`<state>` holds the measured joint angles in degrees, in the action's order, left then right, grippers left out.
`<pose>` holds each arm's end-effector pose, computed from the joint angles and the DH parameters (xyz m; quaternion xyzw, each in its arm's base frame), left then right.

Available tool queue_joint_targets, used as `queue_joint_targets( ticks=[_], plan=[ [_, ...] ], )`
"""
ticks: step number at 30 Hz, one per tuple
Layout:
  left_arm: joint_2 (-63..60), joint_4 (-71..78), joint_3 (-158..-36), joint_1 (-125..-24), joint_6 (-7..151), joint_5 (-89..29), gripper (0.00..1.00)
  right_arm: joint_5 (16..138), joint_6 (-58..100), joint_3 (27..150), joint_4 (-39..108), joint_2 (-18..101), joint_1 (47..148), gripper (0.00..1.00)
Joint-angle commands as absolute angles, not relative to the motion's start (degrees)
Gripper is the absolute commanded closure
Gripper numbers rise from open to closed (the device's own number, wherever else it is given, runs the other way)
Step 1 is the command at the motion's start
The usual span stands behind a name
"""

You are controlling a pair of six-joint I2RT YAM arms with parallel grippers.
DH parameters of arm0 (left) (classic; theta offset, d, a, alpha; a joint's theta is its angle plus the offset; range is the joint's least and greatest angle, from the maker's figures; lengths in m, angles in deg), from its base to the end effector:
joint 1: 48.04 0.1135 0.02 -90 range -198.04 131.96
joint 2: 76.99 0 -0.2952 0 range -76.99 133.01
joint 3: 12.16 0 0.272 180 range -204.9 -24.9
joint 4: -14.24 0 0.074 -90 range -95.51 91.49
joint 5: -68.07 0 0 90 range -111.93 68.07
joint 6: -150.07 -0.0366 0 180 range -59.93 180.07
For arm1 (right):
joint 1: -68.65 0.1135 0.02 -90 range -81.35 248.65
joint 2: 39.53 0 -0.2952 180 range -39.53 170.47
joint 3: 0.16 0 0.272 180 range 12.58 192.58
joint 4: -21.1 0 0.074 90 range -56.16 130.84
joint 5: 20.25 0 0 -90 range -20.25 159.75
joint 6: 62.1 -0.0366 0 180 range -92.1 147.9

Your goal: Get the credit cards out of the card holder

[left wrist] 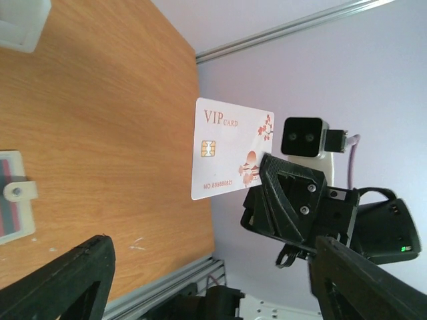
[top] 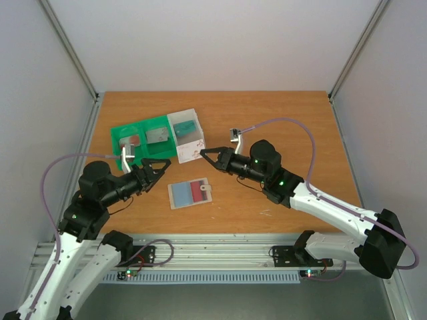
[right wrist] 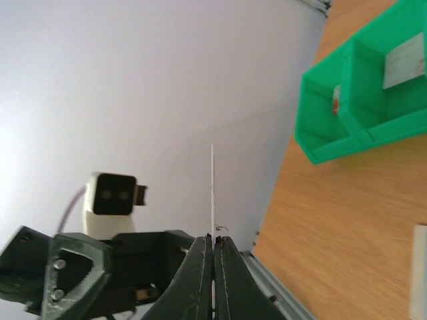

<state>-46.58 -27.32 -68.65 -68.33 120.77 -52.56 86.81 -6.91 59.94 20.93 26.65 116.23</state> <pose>0.0980 -0.0561 0.3543 -0.1151 0.7756 -0.5391 0.3075 0.1807 0.2137 0.3435 -0.1804 0.7188 0.5191 0.4258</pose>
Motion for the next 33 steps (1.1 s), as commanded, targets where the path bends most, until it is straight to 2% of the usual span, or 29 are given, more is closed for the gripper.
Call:
queue_joint_targets(
  ticks=[1,4,11,21,26,29,33],
  plan=[
    [-46.07,-15.61,-67.84,-68.44,127.06,-54.59,0.20,86.30,-13.23,58.96,10.74,28.54,116.28,0.99],
    [-45.37,-13.98,-67.40,-68.47,128.02,-55.32,0.23,86.48,-14.62,59.18,9.50,29.93,116.42,0.99],
    [-45.81,-7.80,-62.10,-68.43,131.79,-55.76,0.37,85.38,-17.05,59.26,6.97,31.82,117.32,0.99],
    [-42.89,-6.87,-62.80,-68.44,130.98,-56.28,0.41,85.04,-18.75,58.91,6.91,32.34,118.05,0.99],
    [-41.03,-6.61,-63.50,-68.46,130.11,-56.40,0.63,85.93,-19.69,58.50,6.33,32.16,118.10,0.99],
    [-40.40,-6.68,-63.48,-68.45,130.39,-55.67,0.72,86.94,-19.78,58.64,6.95,32.11,118.10,0.99],
    [-40.36,-7.03,-63.79,-68.45,130.67,-54.86,0.96,87.66,-20.04,57.97,7.32,31.73,118.11,0.99]
  ],
)
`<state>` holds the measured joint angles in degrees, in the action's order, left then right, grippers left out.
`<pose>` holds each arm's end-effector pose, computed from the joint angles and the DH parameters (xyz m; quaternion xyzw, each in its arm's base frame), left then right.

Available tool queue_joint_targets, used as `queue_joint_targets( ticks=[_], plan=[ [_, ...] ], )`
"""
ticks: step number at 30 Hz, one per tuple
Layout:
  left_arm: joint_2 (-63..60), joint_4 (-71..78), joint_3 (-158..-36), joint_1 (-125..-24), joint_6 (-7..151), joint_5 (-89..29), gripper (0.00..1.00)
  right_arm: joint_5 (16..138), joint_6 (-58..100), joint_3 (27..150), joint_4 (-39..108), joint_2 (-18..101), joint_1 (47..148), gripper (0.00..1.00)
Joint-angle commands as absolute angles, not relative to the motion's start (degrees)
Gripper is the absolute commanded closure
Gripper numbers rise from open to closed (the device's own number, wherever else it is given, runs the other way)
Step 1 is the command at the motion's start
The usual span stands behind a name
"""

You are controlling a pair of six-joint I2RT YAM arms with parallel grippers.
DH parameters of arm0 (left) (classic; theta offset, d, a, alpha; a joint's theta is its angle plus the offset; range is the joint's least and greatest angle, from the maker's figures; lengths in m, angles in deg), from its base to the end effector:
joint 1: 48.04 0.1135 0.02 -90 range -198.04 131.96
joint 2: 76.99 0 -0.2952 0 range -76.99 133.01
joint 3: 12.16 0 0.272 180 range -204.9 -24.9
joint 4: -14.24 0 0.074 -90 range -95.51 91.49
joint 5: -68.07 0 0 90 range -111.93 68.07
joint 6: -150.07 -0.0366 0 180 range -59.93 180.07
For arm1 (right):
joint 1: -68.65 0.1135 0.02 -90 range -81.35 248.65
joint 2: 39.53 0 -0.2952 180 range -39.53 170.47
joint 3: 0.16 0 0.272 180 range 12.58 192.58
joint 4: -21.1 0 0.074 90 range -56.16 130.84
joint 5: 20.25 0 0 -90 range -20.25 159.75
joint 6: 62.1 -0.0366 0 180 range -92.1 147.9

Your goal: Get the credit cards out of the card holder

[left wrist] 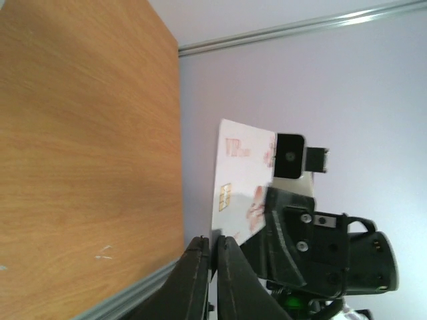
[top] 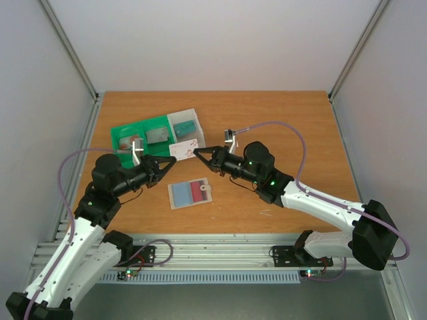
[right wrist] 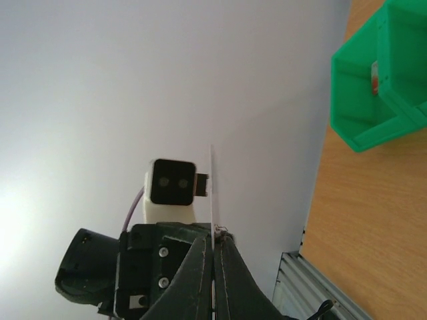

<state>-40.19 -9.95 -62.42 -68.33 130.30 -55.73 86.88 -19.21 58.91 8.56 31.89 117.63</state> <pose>0.1343 -0.0714 0.3342 -0.1430 0.7463 -0.5911 0.2706 0.1892 0.2339 0.3355 -0.1169 0.6962 0.5911 0.3901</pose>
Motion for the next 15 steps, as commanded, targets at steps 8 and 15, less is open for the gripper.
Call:
queue_joint_targets(
  ticks=[8,15],
  plan=[
    [-38.70,-12.98,-66.11,-68.44,126.30,-54.53,1.00,89.78,-18.00,55.91,9.37,30.45,118.00,0.86],
    [-37.75,-20.37,-68.55,-68.44,120.01,-51.04,1.00,87.92,-11.83,52.78,15.72,24.39,118.05,0.40]
  ],
)
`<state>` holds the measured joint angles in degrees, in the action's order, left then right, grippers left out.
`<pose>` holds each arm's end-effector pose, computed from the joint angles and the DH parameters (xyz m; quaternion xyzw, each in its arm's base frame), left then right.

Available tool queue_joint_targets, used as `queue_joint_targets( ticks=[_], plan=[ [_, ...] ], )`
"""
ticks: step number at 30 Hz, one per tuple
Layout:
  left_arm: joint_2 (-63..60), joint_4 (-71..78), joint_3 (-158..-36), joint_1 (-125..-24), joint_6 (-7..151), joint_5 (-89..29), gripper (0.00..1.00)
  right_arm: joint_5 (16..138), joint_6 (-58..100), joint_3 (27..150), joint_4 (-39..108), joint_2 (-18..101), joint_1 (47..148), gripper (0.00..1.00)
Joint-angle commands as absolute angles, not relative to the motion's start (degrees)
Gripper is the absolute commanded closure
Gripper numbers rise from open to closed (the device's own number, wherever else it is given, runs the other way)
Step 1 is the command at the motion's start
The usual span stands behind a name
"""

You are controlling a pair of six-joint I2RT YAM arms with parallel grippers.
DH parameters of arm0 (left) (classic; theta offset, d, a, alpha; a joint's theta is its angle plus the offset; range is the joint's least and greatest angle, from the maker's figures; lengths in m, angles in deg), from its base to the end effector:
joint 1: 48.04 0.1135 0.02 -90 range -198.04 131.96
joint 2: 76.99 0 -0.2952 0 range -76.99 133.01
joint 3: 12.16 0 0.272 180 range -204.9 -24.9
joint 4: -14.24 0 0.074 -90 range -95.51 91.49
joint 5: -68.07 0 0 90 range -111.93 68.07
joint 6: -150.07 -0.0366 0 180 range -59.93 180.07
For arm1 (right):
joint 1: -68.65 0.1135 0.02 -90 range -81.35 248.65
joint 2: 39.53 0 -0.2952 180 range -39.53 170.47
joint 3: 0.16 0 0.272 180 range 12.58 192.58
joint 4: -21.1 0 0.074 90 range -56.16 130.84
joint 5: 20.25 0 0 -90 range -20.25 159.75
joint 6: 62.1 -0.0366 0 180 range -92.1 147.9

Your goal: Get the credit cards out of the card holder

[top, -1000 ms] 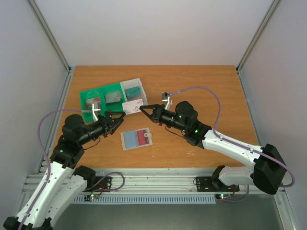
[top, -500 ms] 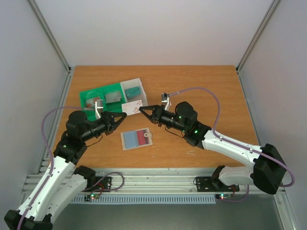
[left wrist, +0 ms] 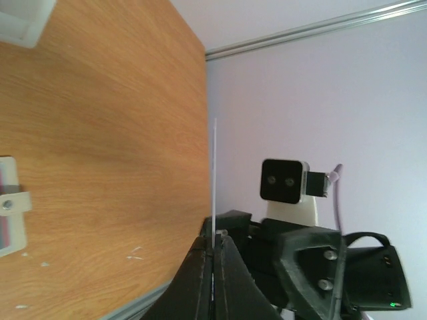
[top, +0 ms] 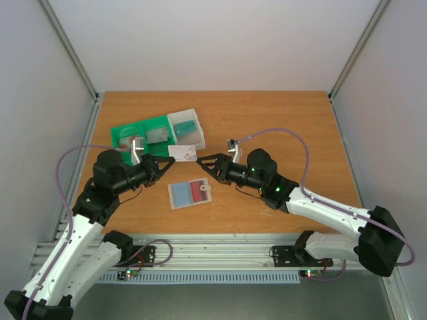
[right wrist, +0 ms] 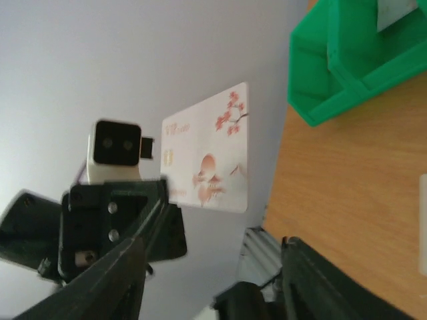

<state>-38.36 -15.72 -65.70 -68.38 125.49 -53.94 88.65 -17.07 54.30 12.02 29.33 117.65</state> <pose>0.1373 -0.0716 0.3405 -0.1375 0.7689 -0.5583 0.2797 0.1781 0.2230 0.3111 -0.1362 0.7248 0.5686 0.3645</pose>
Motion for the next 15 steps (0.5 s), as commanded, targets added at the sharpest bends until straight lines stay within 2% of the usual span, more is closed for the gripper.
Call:
queue_joint_targets(
  ticks=[1,3,4,9,15],
  plan=[
    [-37.40,-22.00,-69.11,-68.43,118.54,-50.22,1.00,87.57,-10.87,52.23,16.58,23.29,118.03,0.27],
    [-36.55,-24.36,-70.02,-68.43,116.48,-47.90,0.99,86.81,-9.43,51.51,19.96,21.30,118.05,0.04],
    [-36.16,-25.60,-70.58,-68.47,115.76,-46.32,1.00,86.74,-8.36,51.60,21.90,20.54,118.05,0.02],
    [-31.88,-33.13,-73.68,-66.78,108.08,-35.19,0.99,86.42,-6.07,51.46,28.18,18.53,118.06,0.02],
    [-24.76,-30.82,-75.02,-59.28,103.00,-37.31,1.00,87.14,-5.73,50.30,28.76,18.36,118.06,0.01]
  ],
)
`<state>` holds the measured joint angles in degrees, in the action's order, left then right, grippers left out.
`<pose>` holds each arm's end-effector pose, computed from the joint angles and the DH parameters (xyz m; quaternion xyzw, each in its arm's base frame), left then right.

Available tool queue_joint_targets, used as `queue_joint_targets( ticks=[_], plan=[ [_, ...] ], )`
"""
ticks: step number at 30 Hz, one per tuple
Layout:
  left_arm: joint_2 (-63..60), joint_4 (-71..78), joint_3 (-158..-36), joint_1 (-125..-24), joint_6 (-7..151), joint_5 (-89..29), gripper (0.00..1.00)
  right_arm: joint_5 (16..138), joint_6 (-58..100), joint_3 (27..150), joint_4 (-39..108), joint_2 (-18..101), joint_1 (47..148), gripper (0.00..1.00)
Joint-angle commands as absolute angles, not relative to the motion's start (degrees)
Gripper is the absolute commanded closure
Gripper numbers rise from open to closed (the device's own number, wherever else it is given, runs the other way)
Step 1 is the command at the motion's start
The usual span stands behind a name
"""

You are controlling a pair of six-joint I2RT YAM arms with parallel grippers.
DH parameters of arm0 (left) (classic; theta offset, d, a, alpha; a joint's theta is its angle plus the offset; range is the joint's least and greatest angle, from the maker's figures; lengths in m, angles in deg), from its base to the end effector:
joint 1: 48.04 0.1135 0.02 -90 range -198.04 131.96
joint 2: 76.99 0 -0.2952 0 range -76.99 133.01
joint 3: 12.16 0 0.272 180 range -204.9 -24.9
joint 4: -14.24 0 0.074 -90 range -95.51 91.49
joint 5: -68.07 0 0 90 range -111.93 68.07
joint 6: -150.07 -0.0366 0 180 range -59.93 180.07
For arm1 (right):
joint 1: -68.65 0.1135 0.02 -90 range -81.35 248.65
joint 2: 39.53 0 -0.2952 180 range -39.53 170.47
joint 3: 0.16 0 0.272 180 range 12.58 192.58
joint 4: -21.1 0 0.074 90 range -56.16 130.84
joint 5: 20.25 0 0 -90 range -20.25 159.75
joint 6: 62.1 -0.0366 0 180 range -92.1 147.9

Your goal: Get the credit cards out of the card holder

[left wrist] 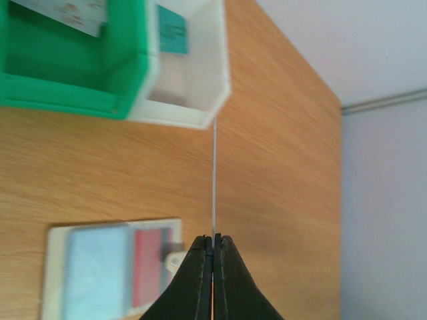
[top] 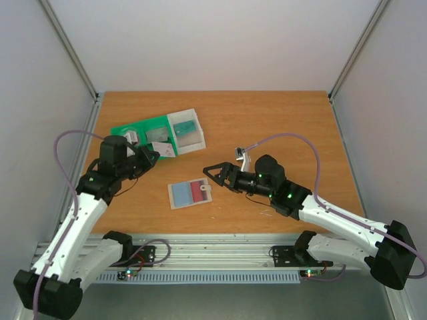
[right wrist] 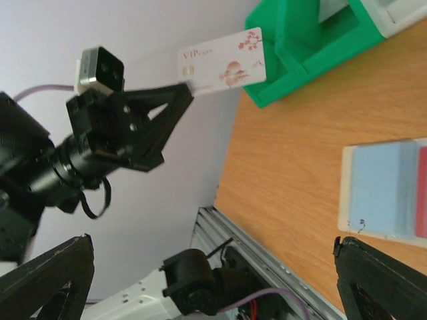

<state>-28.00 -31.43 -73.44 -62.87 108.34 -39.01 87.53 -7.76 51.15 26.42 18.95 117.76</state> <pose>0.1742 -0.0572 0.3342 -0.1830 0.8541 -0.3568 0.3313 0.1498 0.1901 0.3077 -0.1863 0.7538 0.5059 0.3756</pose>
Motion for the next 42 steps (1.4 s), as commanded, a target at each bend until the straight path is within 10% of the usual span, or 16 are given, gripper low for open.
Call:
queue_joint_targets(
  ticks=[1,42],
  plan=[
    [-23.67,-30.36,-75.44,-58.08,102.90,-37.76,1.00,87.20,-5.34,50.36,29.07,18.42,118.11,0.02],
    [25.56,-16.11,-96.65,-50.99,97.42,-34.79,1.00,84.86,9.27,60.98,39.84,25.05,118.04,0.01]
  ],
)
